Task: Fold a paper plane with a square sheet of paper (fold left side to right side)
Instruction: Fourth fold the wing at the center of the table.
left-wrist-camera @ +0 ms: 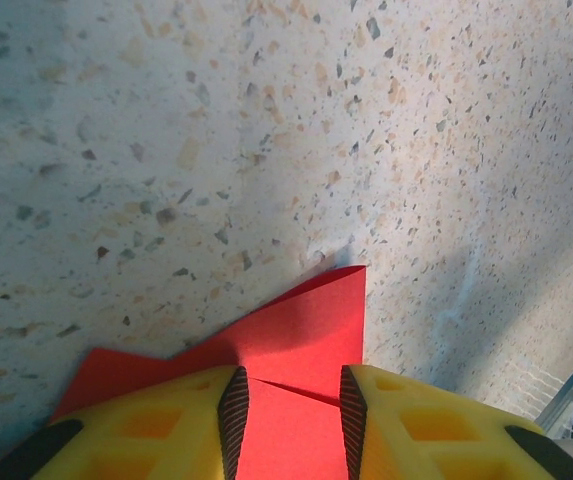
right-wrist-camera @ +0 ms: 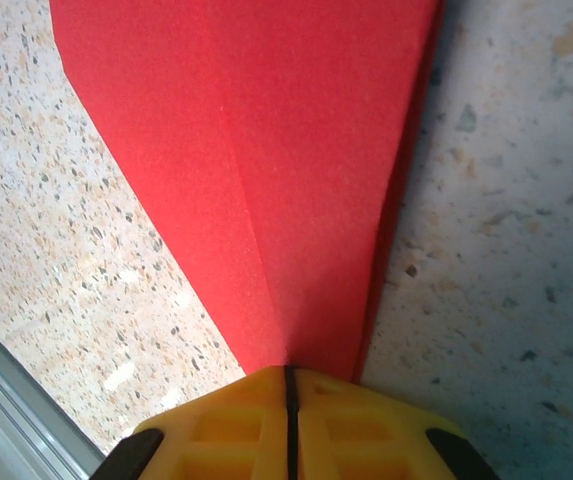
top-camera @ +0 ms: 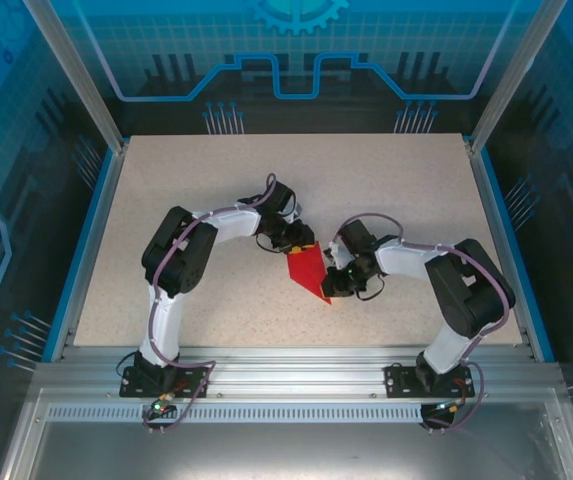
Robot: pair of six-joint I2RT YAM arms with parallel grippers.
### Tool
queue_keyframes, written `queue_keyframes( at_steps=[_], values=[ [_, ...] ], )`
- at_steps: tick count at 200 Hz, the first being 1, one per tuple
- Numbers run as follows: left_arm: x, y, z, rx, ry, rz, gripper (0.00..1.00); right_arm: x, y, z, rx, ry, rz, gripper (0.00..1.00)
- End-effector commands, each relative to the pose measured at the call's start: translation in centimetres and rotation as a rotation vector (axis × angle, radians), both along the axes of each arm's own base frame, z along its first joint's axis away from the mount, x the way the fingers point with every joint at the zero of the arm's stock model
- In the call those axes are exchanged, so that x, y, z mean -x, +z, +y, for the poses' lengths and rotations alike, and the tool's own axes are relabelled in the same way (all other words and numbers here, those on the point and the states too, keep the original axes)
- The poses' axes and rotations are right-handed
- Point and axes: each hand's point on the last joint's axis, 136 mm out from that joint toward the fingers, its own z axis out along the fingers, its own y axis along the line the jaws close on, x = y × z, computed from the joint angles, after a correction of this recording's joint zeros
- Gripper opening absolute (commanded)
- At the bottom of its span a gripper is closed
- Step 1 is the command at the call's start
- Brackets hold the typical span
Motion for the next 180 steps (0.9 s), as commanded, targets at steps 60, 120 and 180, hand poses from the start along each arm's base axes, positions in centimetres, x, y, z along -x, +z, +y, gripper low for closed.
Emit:
queue_keyframes(
  at_steps=[60, 120, 180],
  values=[
    [0.7, -2.7, 1.8, -0.063, 0.018, 0.026, 0.36, -2.7, 4.9, 2.7, -0.079, -0.042, -0.054, 0.08],
    [0.8, -2.8, 1.8, -0.065, 0.02, 0.028, 0.36, -6.2, 2.7, 5.3, -0.042, -0.093, -0.058, 0.08],
    [0.8, -2.8, 1.8, -0.066, 0.021, 0.028, 0.36, -4.6, -0.9, 3.5, 0.05, -0.136, 0.017, 0.08]
  ],
)
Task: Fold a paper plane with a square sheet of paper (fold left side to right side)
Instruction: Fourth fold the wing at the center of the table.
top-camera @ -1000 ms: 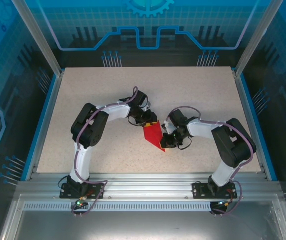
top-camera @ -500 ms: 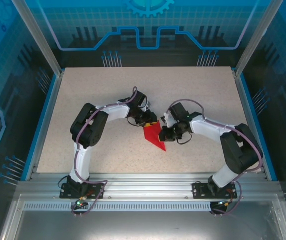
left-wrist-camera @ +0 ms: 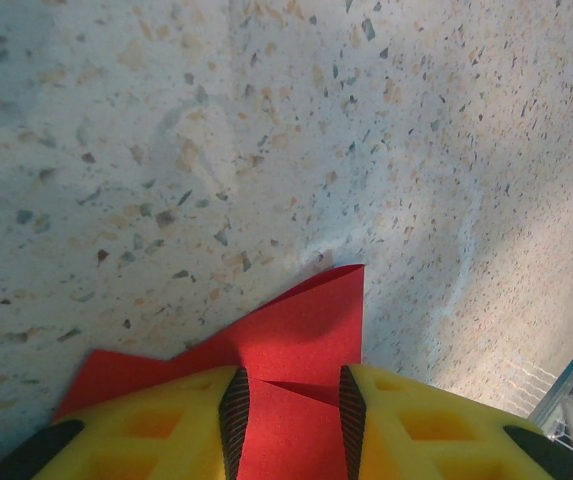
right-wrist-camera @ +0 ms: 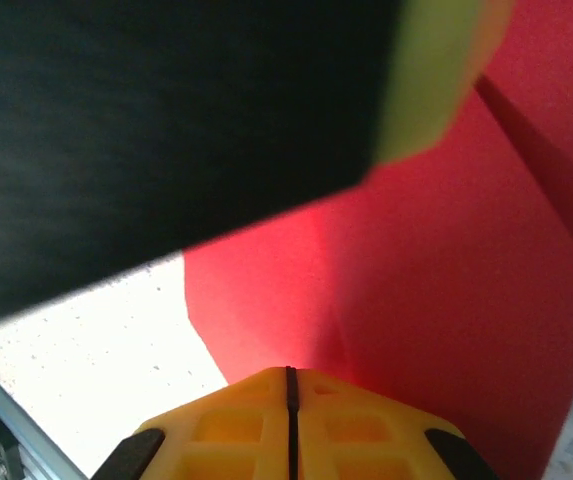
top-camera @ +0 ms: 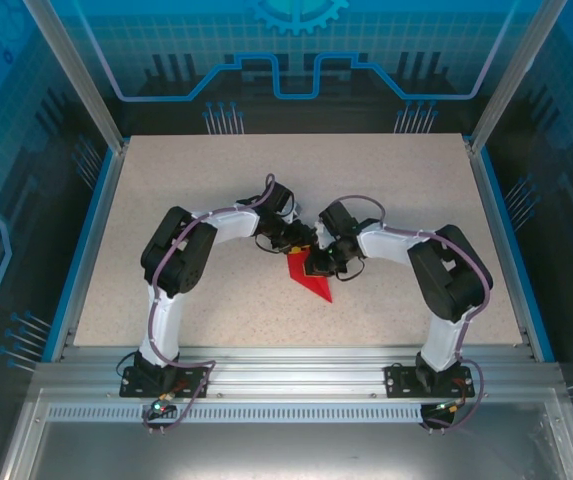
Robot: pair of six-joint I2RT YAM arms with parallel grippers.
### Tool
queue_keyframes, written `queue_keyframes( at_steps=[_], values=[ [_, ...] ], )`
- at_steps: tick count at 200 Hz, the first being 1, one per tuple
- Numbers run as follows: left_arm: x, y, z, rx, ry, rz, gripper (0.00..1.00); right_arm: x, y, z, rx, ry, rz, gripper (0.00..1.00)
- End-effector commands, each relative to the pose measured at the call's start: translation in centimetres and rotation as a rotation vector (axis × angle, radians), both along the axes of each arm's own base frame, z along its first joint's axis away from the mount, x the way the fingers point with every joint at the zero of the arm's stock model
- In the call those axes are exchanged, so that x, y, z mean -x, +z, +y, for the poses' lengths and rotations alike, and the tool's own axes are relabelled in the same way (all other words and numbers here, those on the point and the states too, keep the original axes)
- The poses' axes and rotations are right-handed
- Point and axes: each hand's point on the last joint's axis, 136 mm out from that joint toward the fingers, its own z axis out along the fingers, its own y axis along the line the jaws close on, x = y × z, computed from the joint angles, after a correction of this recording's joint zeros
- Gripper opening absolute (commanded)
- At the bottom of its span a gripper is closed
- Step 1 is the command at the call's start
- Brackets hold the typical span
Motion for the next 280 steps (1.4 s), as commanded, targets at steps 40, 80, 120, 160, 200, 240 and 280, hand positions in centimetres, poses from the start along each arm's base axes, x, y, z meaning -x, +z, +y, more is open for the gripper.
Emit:
queue_keyframes(
  at_steps=[40, 80, 120, 160, 200, 240, 280],
  values=[
    [0.8, -2.8, 1.8, -0.088, 0.022, 0.032, 0.36, 3.0, -3.3, -2.5, 0.098, -0.029, 0.099, 0.09],
    [0.6, -2.9, 2.0, -0.096, 0.026, 0.031, 0.36, 4.8, -3.4, -3.5, 0.105, -0.015, 0.134, 0.09],
    [0.6, -2.8, 1.9, -0.097, 0.024, 0.029, 0.36, 6.9, -3.2, -4.1, 0.069, -0.011, 0.172, 0.09],
    [0.7, -2.9, 2.0, -0.099, 0.026, 0.032, 0.36, 6.6, -1.6, -4.4, 0.031, -0.03, 0.157, 0.09],
    [0.6, -2.8, 1.9, -0.098, 0.024, 0.031, 0.36, 4.0, 3.6, -1.9, -0.078, 0.018, 0.038, 0.1],
    [0.7, -2.9, 1.9, -0.099, 0.022, 0.031, 0.36, 1.6, 3.9, -0.1, -0.106, 0.0, -0.017, 0.11],
    [0.7, -2.8, 1.9, -0.097, 0.021, 0.029, 0.36, -0.6, 1.7, 0.2, -0.034, -0.041, -0.05, 0.12]
  ],
)
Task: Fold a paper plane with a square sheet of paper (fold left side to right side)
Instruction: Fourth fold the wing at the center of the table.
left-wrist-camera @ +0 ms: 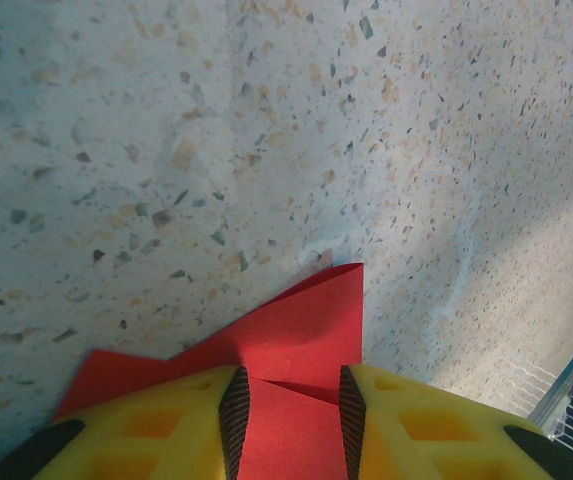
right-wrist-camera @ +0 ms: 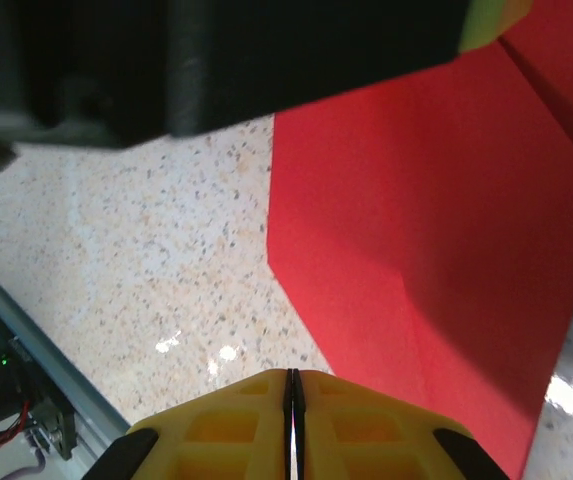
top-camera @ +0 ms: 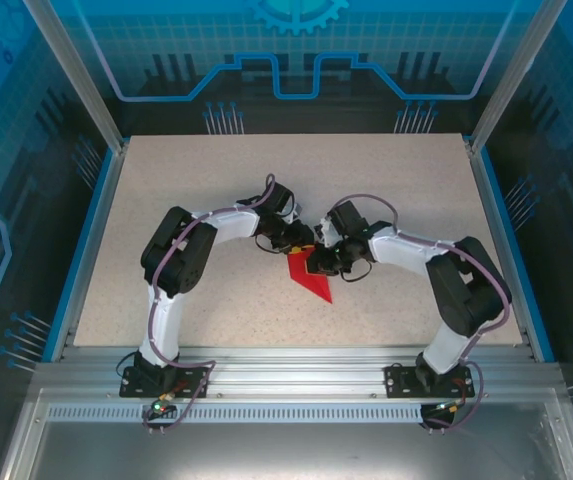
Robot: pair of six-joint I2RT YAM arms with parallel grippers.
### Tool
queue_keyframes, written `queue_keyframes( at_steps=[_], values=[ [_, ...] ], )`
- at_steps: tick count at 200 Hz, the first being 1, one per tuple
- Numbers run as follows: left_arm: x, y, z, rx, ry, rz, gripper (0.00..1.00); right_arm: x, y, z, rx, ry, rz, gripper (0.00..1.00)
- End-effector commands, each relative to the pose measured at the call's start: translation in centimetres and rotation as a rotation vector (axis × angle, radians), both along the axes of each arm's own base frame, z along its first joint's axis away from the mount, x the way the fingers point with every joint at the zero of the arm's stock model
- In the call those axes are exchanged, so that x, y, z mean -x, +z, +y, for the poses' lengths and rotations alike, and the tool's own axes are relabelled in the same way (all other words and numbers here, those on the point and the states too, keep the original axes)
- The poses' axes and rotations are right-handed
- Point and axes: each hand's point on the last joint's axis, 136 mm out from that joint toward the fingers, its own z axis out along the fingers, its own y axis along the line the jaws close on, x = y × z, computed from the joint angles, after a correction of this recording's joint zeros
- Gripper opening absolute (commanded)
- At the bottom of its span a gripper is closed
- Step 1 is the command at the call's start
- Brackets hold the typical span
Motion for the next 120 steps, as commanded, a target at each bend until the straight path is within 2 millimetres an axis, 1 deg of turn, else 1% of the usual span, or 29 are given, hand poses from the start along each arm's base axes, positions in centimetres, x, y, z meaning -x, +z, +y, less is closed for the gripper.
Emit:
queue_keyframes(
  at_steps=[1, 21, 32, 51, 84, 89, 91, 95, 120],
  values=[
    [0.7, -2.8, 1.9, -0.097, 0.021, 0.03, 0.36, -1.3, -1.3, 0.2, 0.047, -0.03, -0.012, 0.11],
    [0.7, -2.8, 1.9, -0.097, 0.021, 0.03, 0.36, -1.4, -2.7, -0.1, 0.09, -0.028, 0.009, 0.11],
    [0.6, -2.8, 1.9, -0.098, 0.022, 0.03, 0.36, -0.9, -3.6, -0.6, 0.119, -0.027, 0.032, 0.11],
    [0.7, -2.9, 1.9, -0.1, 0.022, 0.031, 0.36, 0.3, -4.6, -1.6, 0.159, -0.027, 0.068, 0.11],
    [0.6, -2.7, 2.0, -0.102, 0.02, 0.028, 0.36, 3.8, -5.5, -3.9, 0.208, -0.013, 0.137, 0.12],
    [0.6, -2.7, 2.0, -0.103, 0.019, 0.027, 0.36, 4.0, -5.4, -4.0, 0.203, -0.014, 0.139, 0.12],
    [0.6, -2.7, 1.9, -0.102, 0.019, 0.026, 0.36, 4.7, -5.8, -4.5, 0.211, -0.015, 0.158, 0.12],
    [0.6, -2.7, 1.9, -0.103, 0.018, 0.027, 0.36, 5.4, -6.0, -4.8, 0.214, -0.014, 0.172, 0.12],
    [0.6, -2.7, 2.0, -0.105, 0.018, 0.028, 0.36, 8.2, -6.5, -6.2, 0.214, -0.013, 0.228, 0.13]
  ],
)
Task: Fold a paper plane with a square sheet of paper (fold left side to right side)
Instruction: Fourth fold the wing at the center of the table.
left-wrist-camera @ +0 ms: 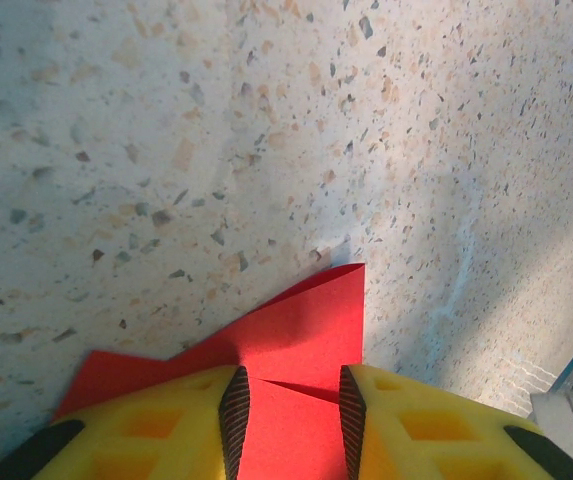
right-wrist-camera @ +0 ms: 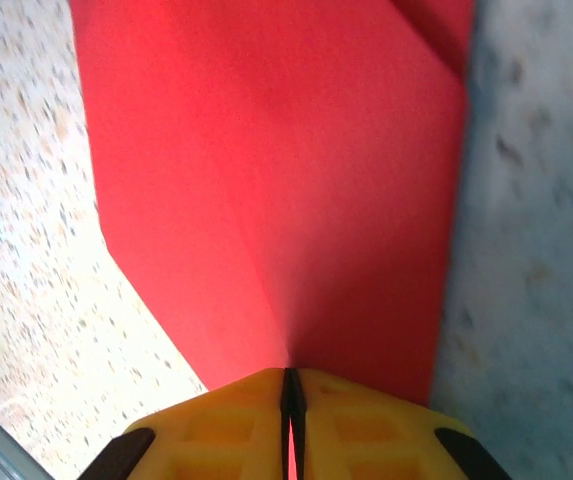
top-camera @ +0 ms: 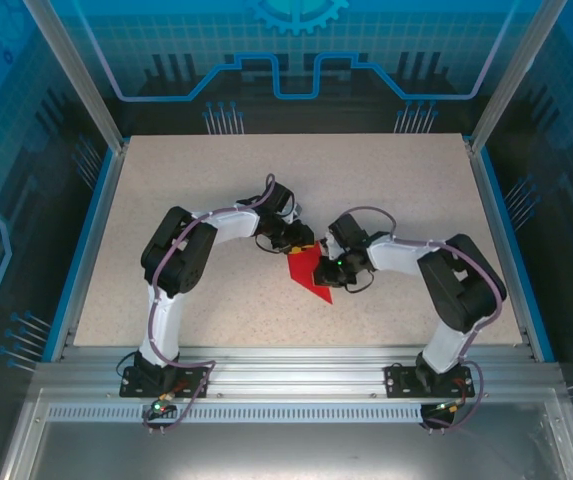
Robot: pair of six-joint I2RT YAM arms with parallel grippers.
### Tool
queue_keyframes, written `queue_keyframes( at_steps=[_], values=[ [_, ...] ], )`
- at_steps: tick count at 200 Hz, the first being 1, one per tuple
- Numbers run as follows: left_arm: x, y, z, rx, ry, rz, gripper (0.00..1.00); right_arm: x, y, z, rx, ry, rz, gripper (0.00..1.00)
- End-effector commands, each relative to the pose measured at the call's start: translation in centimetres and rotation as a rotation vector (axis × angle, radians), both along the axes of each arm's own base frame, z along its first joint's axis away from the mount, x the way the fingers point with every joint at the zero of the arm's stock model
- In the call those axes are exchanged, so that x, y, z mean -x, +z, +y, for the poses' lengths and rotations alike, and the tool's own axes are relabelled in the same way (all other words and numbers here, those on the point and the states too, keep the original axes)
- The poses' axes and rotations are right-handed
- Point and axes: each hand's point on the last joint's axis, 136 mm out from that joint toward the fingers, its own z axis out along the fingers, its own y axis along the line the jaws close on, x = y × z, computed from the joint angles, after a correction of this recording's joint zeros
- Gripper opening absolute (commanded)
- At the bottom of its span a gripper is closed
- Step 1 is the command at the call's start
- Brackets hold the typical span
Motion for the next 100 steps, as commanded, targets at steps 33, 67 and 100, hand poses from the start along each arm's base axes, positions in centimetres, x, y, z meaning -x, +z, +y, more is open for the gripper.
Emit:
queue_keyframes(
  at_steps=[33, 67, 100],
  values=[
    [0.5, -2.5, 2.0, -0.112, 0.015, 0.025, 0.37, 8.3, -2.9, -4.8, 0.108, 0.008, 0.231, 0.14],
    [0.3, -2.0, 1.9, -0.116, 0.009, 0.02, 0.37, 8.8, -2.8, -5.9, 0.103, -0.011, 0.222, 0.14],
    [0.0, -0.5, 1.5, -0.089, 0.0, 0.004, 0.4, 8.8, -2.1, -5.8, 0.067, 0.006, 0.186, 0.17]
  ],
)
